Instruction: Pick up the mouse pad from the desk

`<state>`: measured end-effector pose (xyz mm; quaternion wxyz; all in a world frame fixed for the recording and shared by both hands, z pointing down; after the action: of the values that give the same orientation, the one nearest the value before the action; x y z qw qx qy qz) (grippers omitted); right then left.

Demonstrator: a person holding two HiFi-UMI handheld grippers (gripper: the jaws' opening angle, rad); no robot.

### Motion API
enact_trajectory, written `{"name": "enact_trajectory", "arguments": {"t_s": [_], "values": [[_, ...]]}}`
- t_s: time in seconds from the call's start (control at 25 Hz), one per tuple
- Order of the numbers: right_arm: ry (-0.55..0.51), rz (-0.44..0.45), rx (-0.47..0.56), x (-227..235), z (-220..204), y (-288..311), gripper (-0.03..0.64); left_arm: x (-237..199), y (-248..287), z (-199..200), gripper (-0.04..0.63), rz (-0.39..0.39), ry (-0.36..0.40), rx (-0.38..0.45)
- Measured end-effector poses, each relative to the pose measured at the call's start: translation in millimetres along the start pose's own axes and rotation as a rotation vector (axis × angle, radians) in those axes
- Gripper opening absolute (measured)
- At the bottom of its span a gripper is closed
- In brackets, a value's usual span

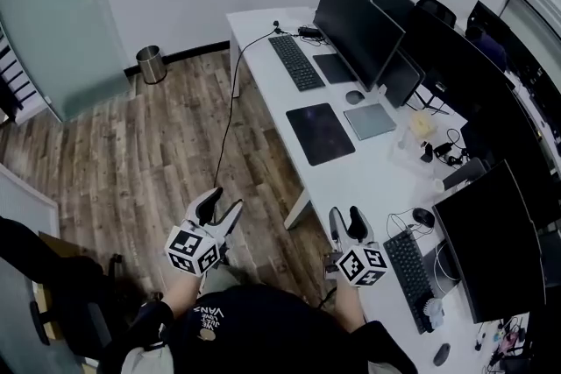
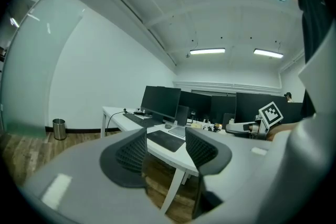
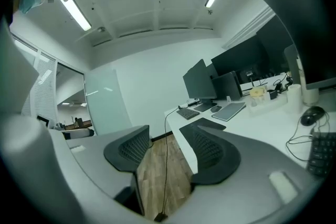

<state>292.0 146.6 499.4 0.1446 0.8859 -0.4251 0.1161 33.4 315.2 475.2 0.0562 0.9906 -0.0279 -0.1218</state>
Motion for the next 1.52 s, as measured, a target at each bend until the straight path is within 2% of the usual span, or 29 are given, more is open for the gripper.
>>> {"name": "enact_trajectory", "arguments": {"t_s": [0.2,0.44,0.76,0.96,1.08,1.28,1.52], "values": [[0.025,-0.021,-0.003,-6.9,4.1,47.5,0.265,-45.5,14.7,3.5,0.219,0.007,-0.033,-0.02],[0.026,-0.033,0.003,-38.7,20.6,116.8,0.265,-115.0,40.5,33.2,0.219,-0.018,-0.034,-0.018],[0.04,-0.151,0.024,-65.5,17.0,181.9,0.265,-195.7,75.3,57.6,0.219,-0.109,-0.012,-0.061],[0.059,-0.237,0.011,-74.6,8.0,193.6,0.265,-235.2,101.8,59.5,0.219,-0.172,-0.015,-0.103],[0.08,-0.298,-0.001,-66.6,4.1,192.3,0.265,-243.2,126.1,56.8,0.219,-0.211,-0.037,-0.124],[0.083,-0.385,0.008,-37.9,14.5,190.3,0.265,-224.6,162.9,48.0,0.219,-0.297,-0.049,-0.156],[0.108,-0.408,0.03,14.2,27.0,216.8,0.265,-215.2,211.1,50.3,0.219,-0.29,-0.045,-0.162]]}}
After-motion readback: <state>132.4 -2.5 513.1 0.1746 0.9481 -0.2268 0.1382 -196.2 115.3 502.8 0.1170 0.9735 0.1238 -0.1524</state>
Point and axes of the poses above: the fingertips, and each gripper's own axes: y forward along the fingers, x to its right, z out of its top, the point moved 3 cm from there along -y, backward along the fingers, and after that the axes turned 3 degrees about -y, right-handed, at the moved point
